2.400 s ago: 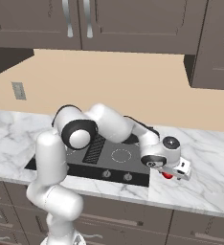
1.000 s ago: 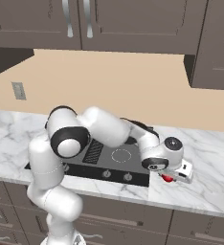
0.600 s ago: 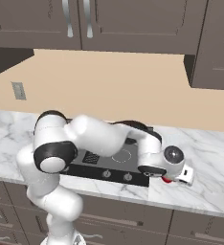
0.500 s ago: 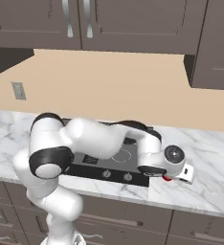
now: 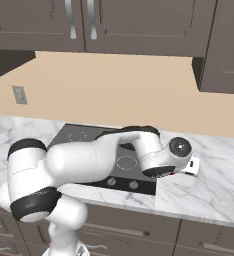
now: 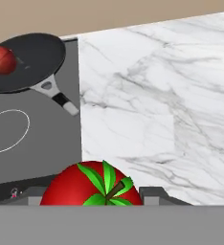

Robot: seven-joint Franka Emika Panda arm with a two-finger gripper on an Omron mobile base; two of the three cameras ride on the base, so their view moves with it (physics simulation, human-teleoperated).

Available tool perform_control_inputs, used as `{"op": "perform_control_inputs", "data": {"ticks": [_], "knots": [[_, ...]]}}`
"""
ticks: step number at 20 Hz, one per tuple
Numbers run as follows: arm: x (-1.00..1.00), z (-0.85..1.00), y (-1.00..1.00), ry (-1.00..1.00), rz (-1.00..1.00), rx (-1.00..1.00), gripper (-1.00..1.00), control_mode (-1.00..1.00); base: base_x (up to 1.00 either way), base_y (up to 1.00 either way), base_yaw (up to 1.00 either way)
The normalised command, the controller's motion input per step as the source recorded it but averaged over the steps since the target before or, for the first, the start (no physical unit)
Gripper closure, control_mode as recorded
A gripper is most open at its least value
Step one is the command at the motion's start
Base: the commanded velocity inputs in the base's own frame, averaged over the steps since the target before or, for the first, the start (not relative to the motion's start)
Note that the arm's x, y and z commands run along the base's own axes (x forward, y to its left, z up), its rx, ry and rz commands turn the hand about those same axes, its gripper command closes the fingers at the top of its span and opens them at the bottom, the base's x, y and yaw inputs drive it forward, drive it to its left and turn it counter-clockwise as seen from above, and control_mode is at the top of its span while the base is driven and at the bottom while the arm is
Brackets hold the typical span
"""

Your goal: Place the pan on the rear right burner on the stove. Then place the tomato and the onion in the pan and turn on the rear right burner.

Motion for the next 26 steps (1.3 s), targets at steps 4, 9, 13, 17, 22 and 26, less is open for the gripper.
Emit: {"op": "perform_control_inputs", "data": {"ticks": [4,9,13,17,22,26], "knots": [[0.24,0.5,0.35,-0.04,0.07,0.01,1.0,-1.0,0.0,0.0,0.0],[0.3,0.36,0.35,-0.03,0.06,0.0,1.0,-1.0,0.0,0.0,0.0],[0.31,0.18,0.23,-0.02,0.04,0.0,1.0,-1.0,0.0,0.0,0.0],[0.44,0.07,0.24,0.0,0.01,0.0,1.0,-1.0,0.0,0.0,0.0],[0.52,0.0,0.2,0.0,0.0,0.0,1.0,-1.0,0.0,0.0,0.0],[0.45,0.0,0.24,0.0,0.0,0.0,1.0,-1.0,0.0,0.0,0.0]]}}
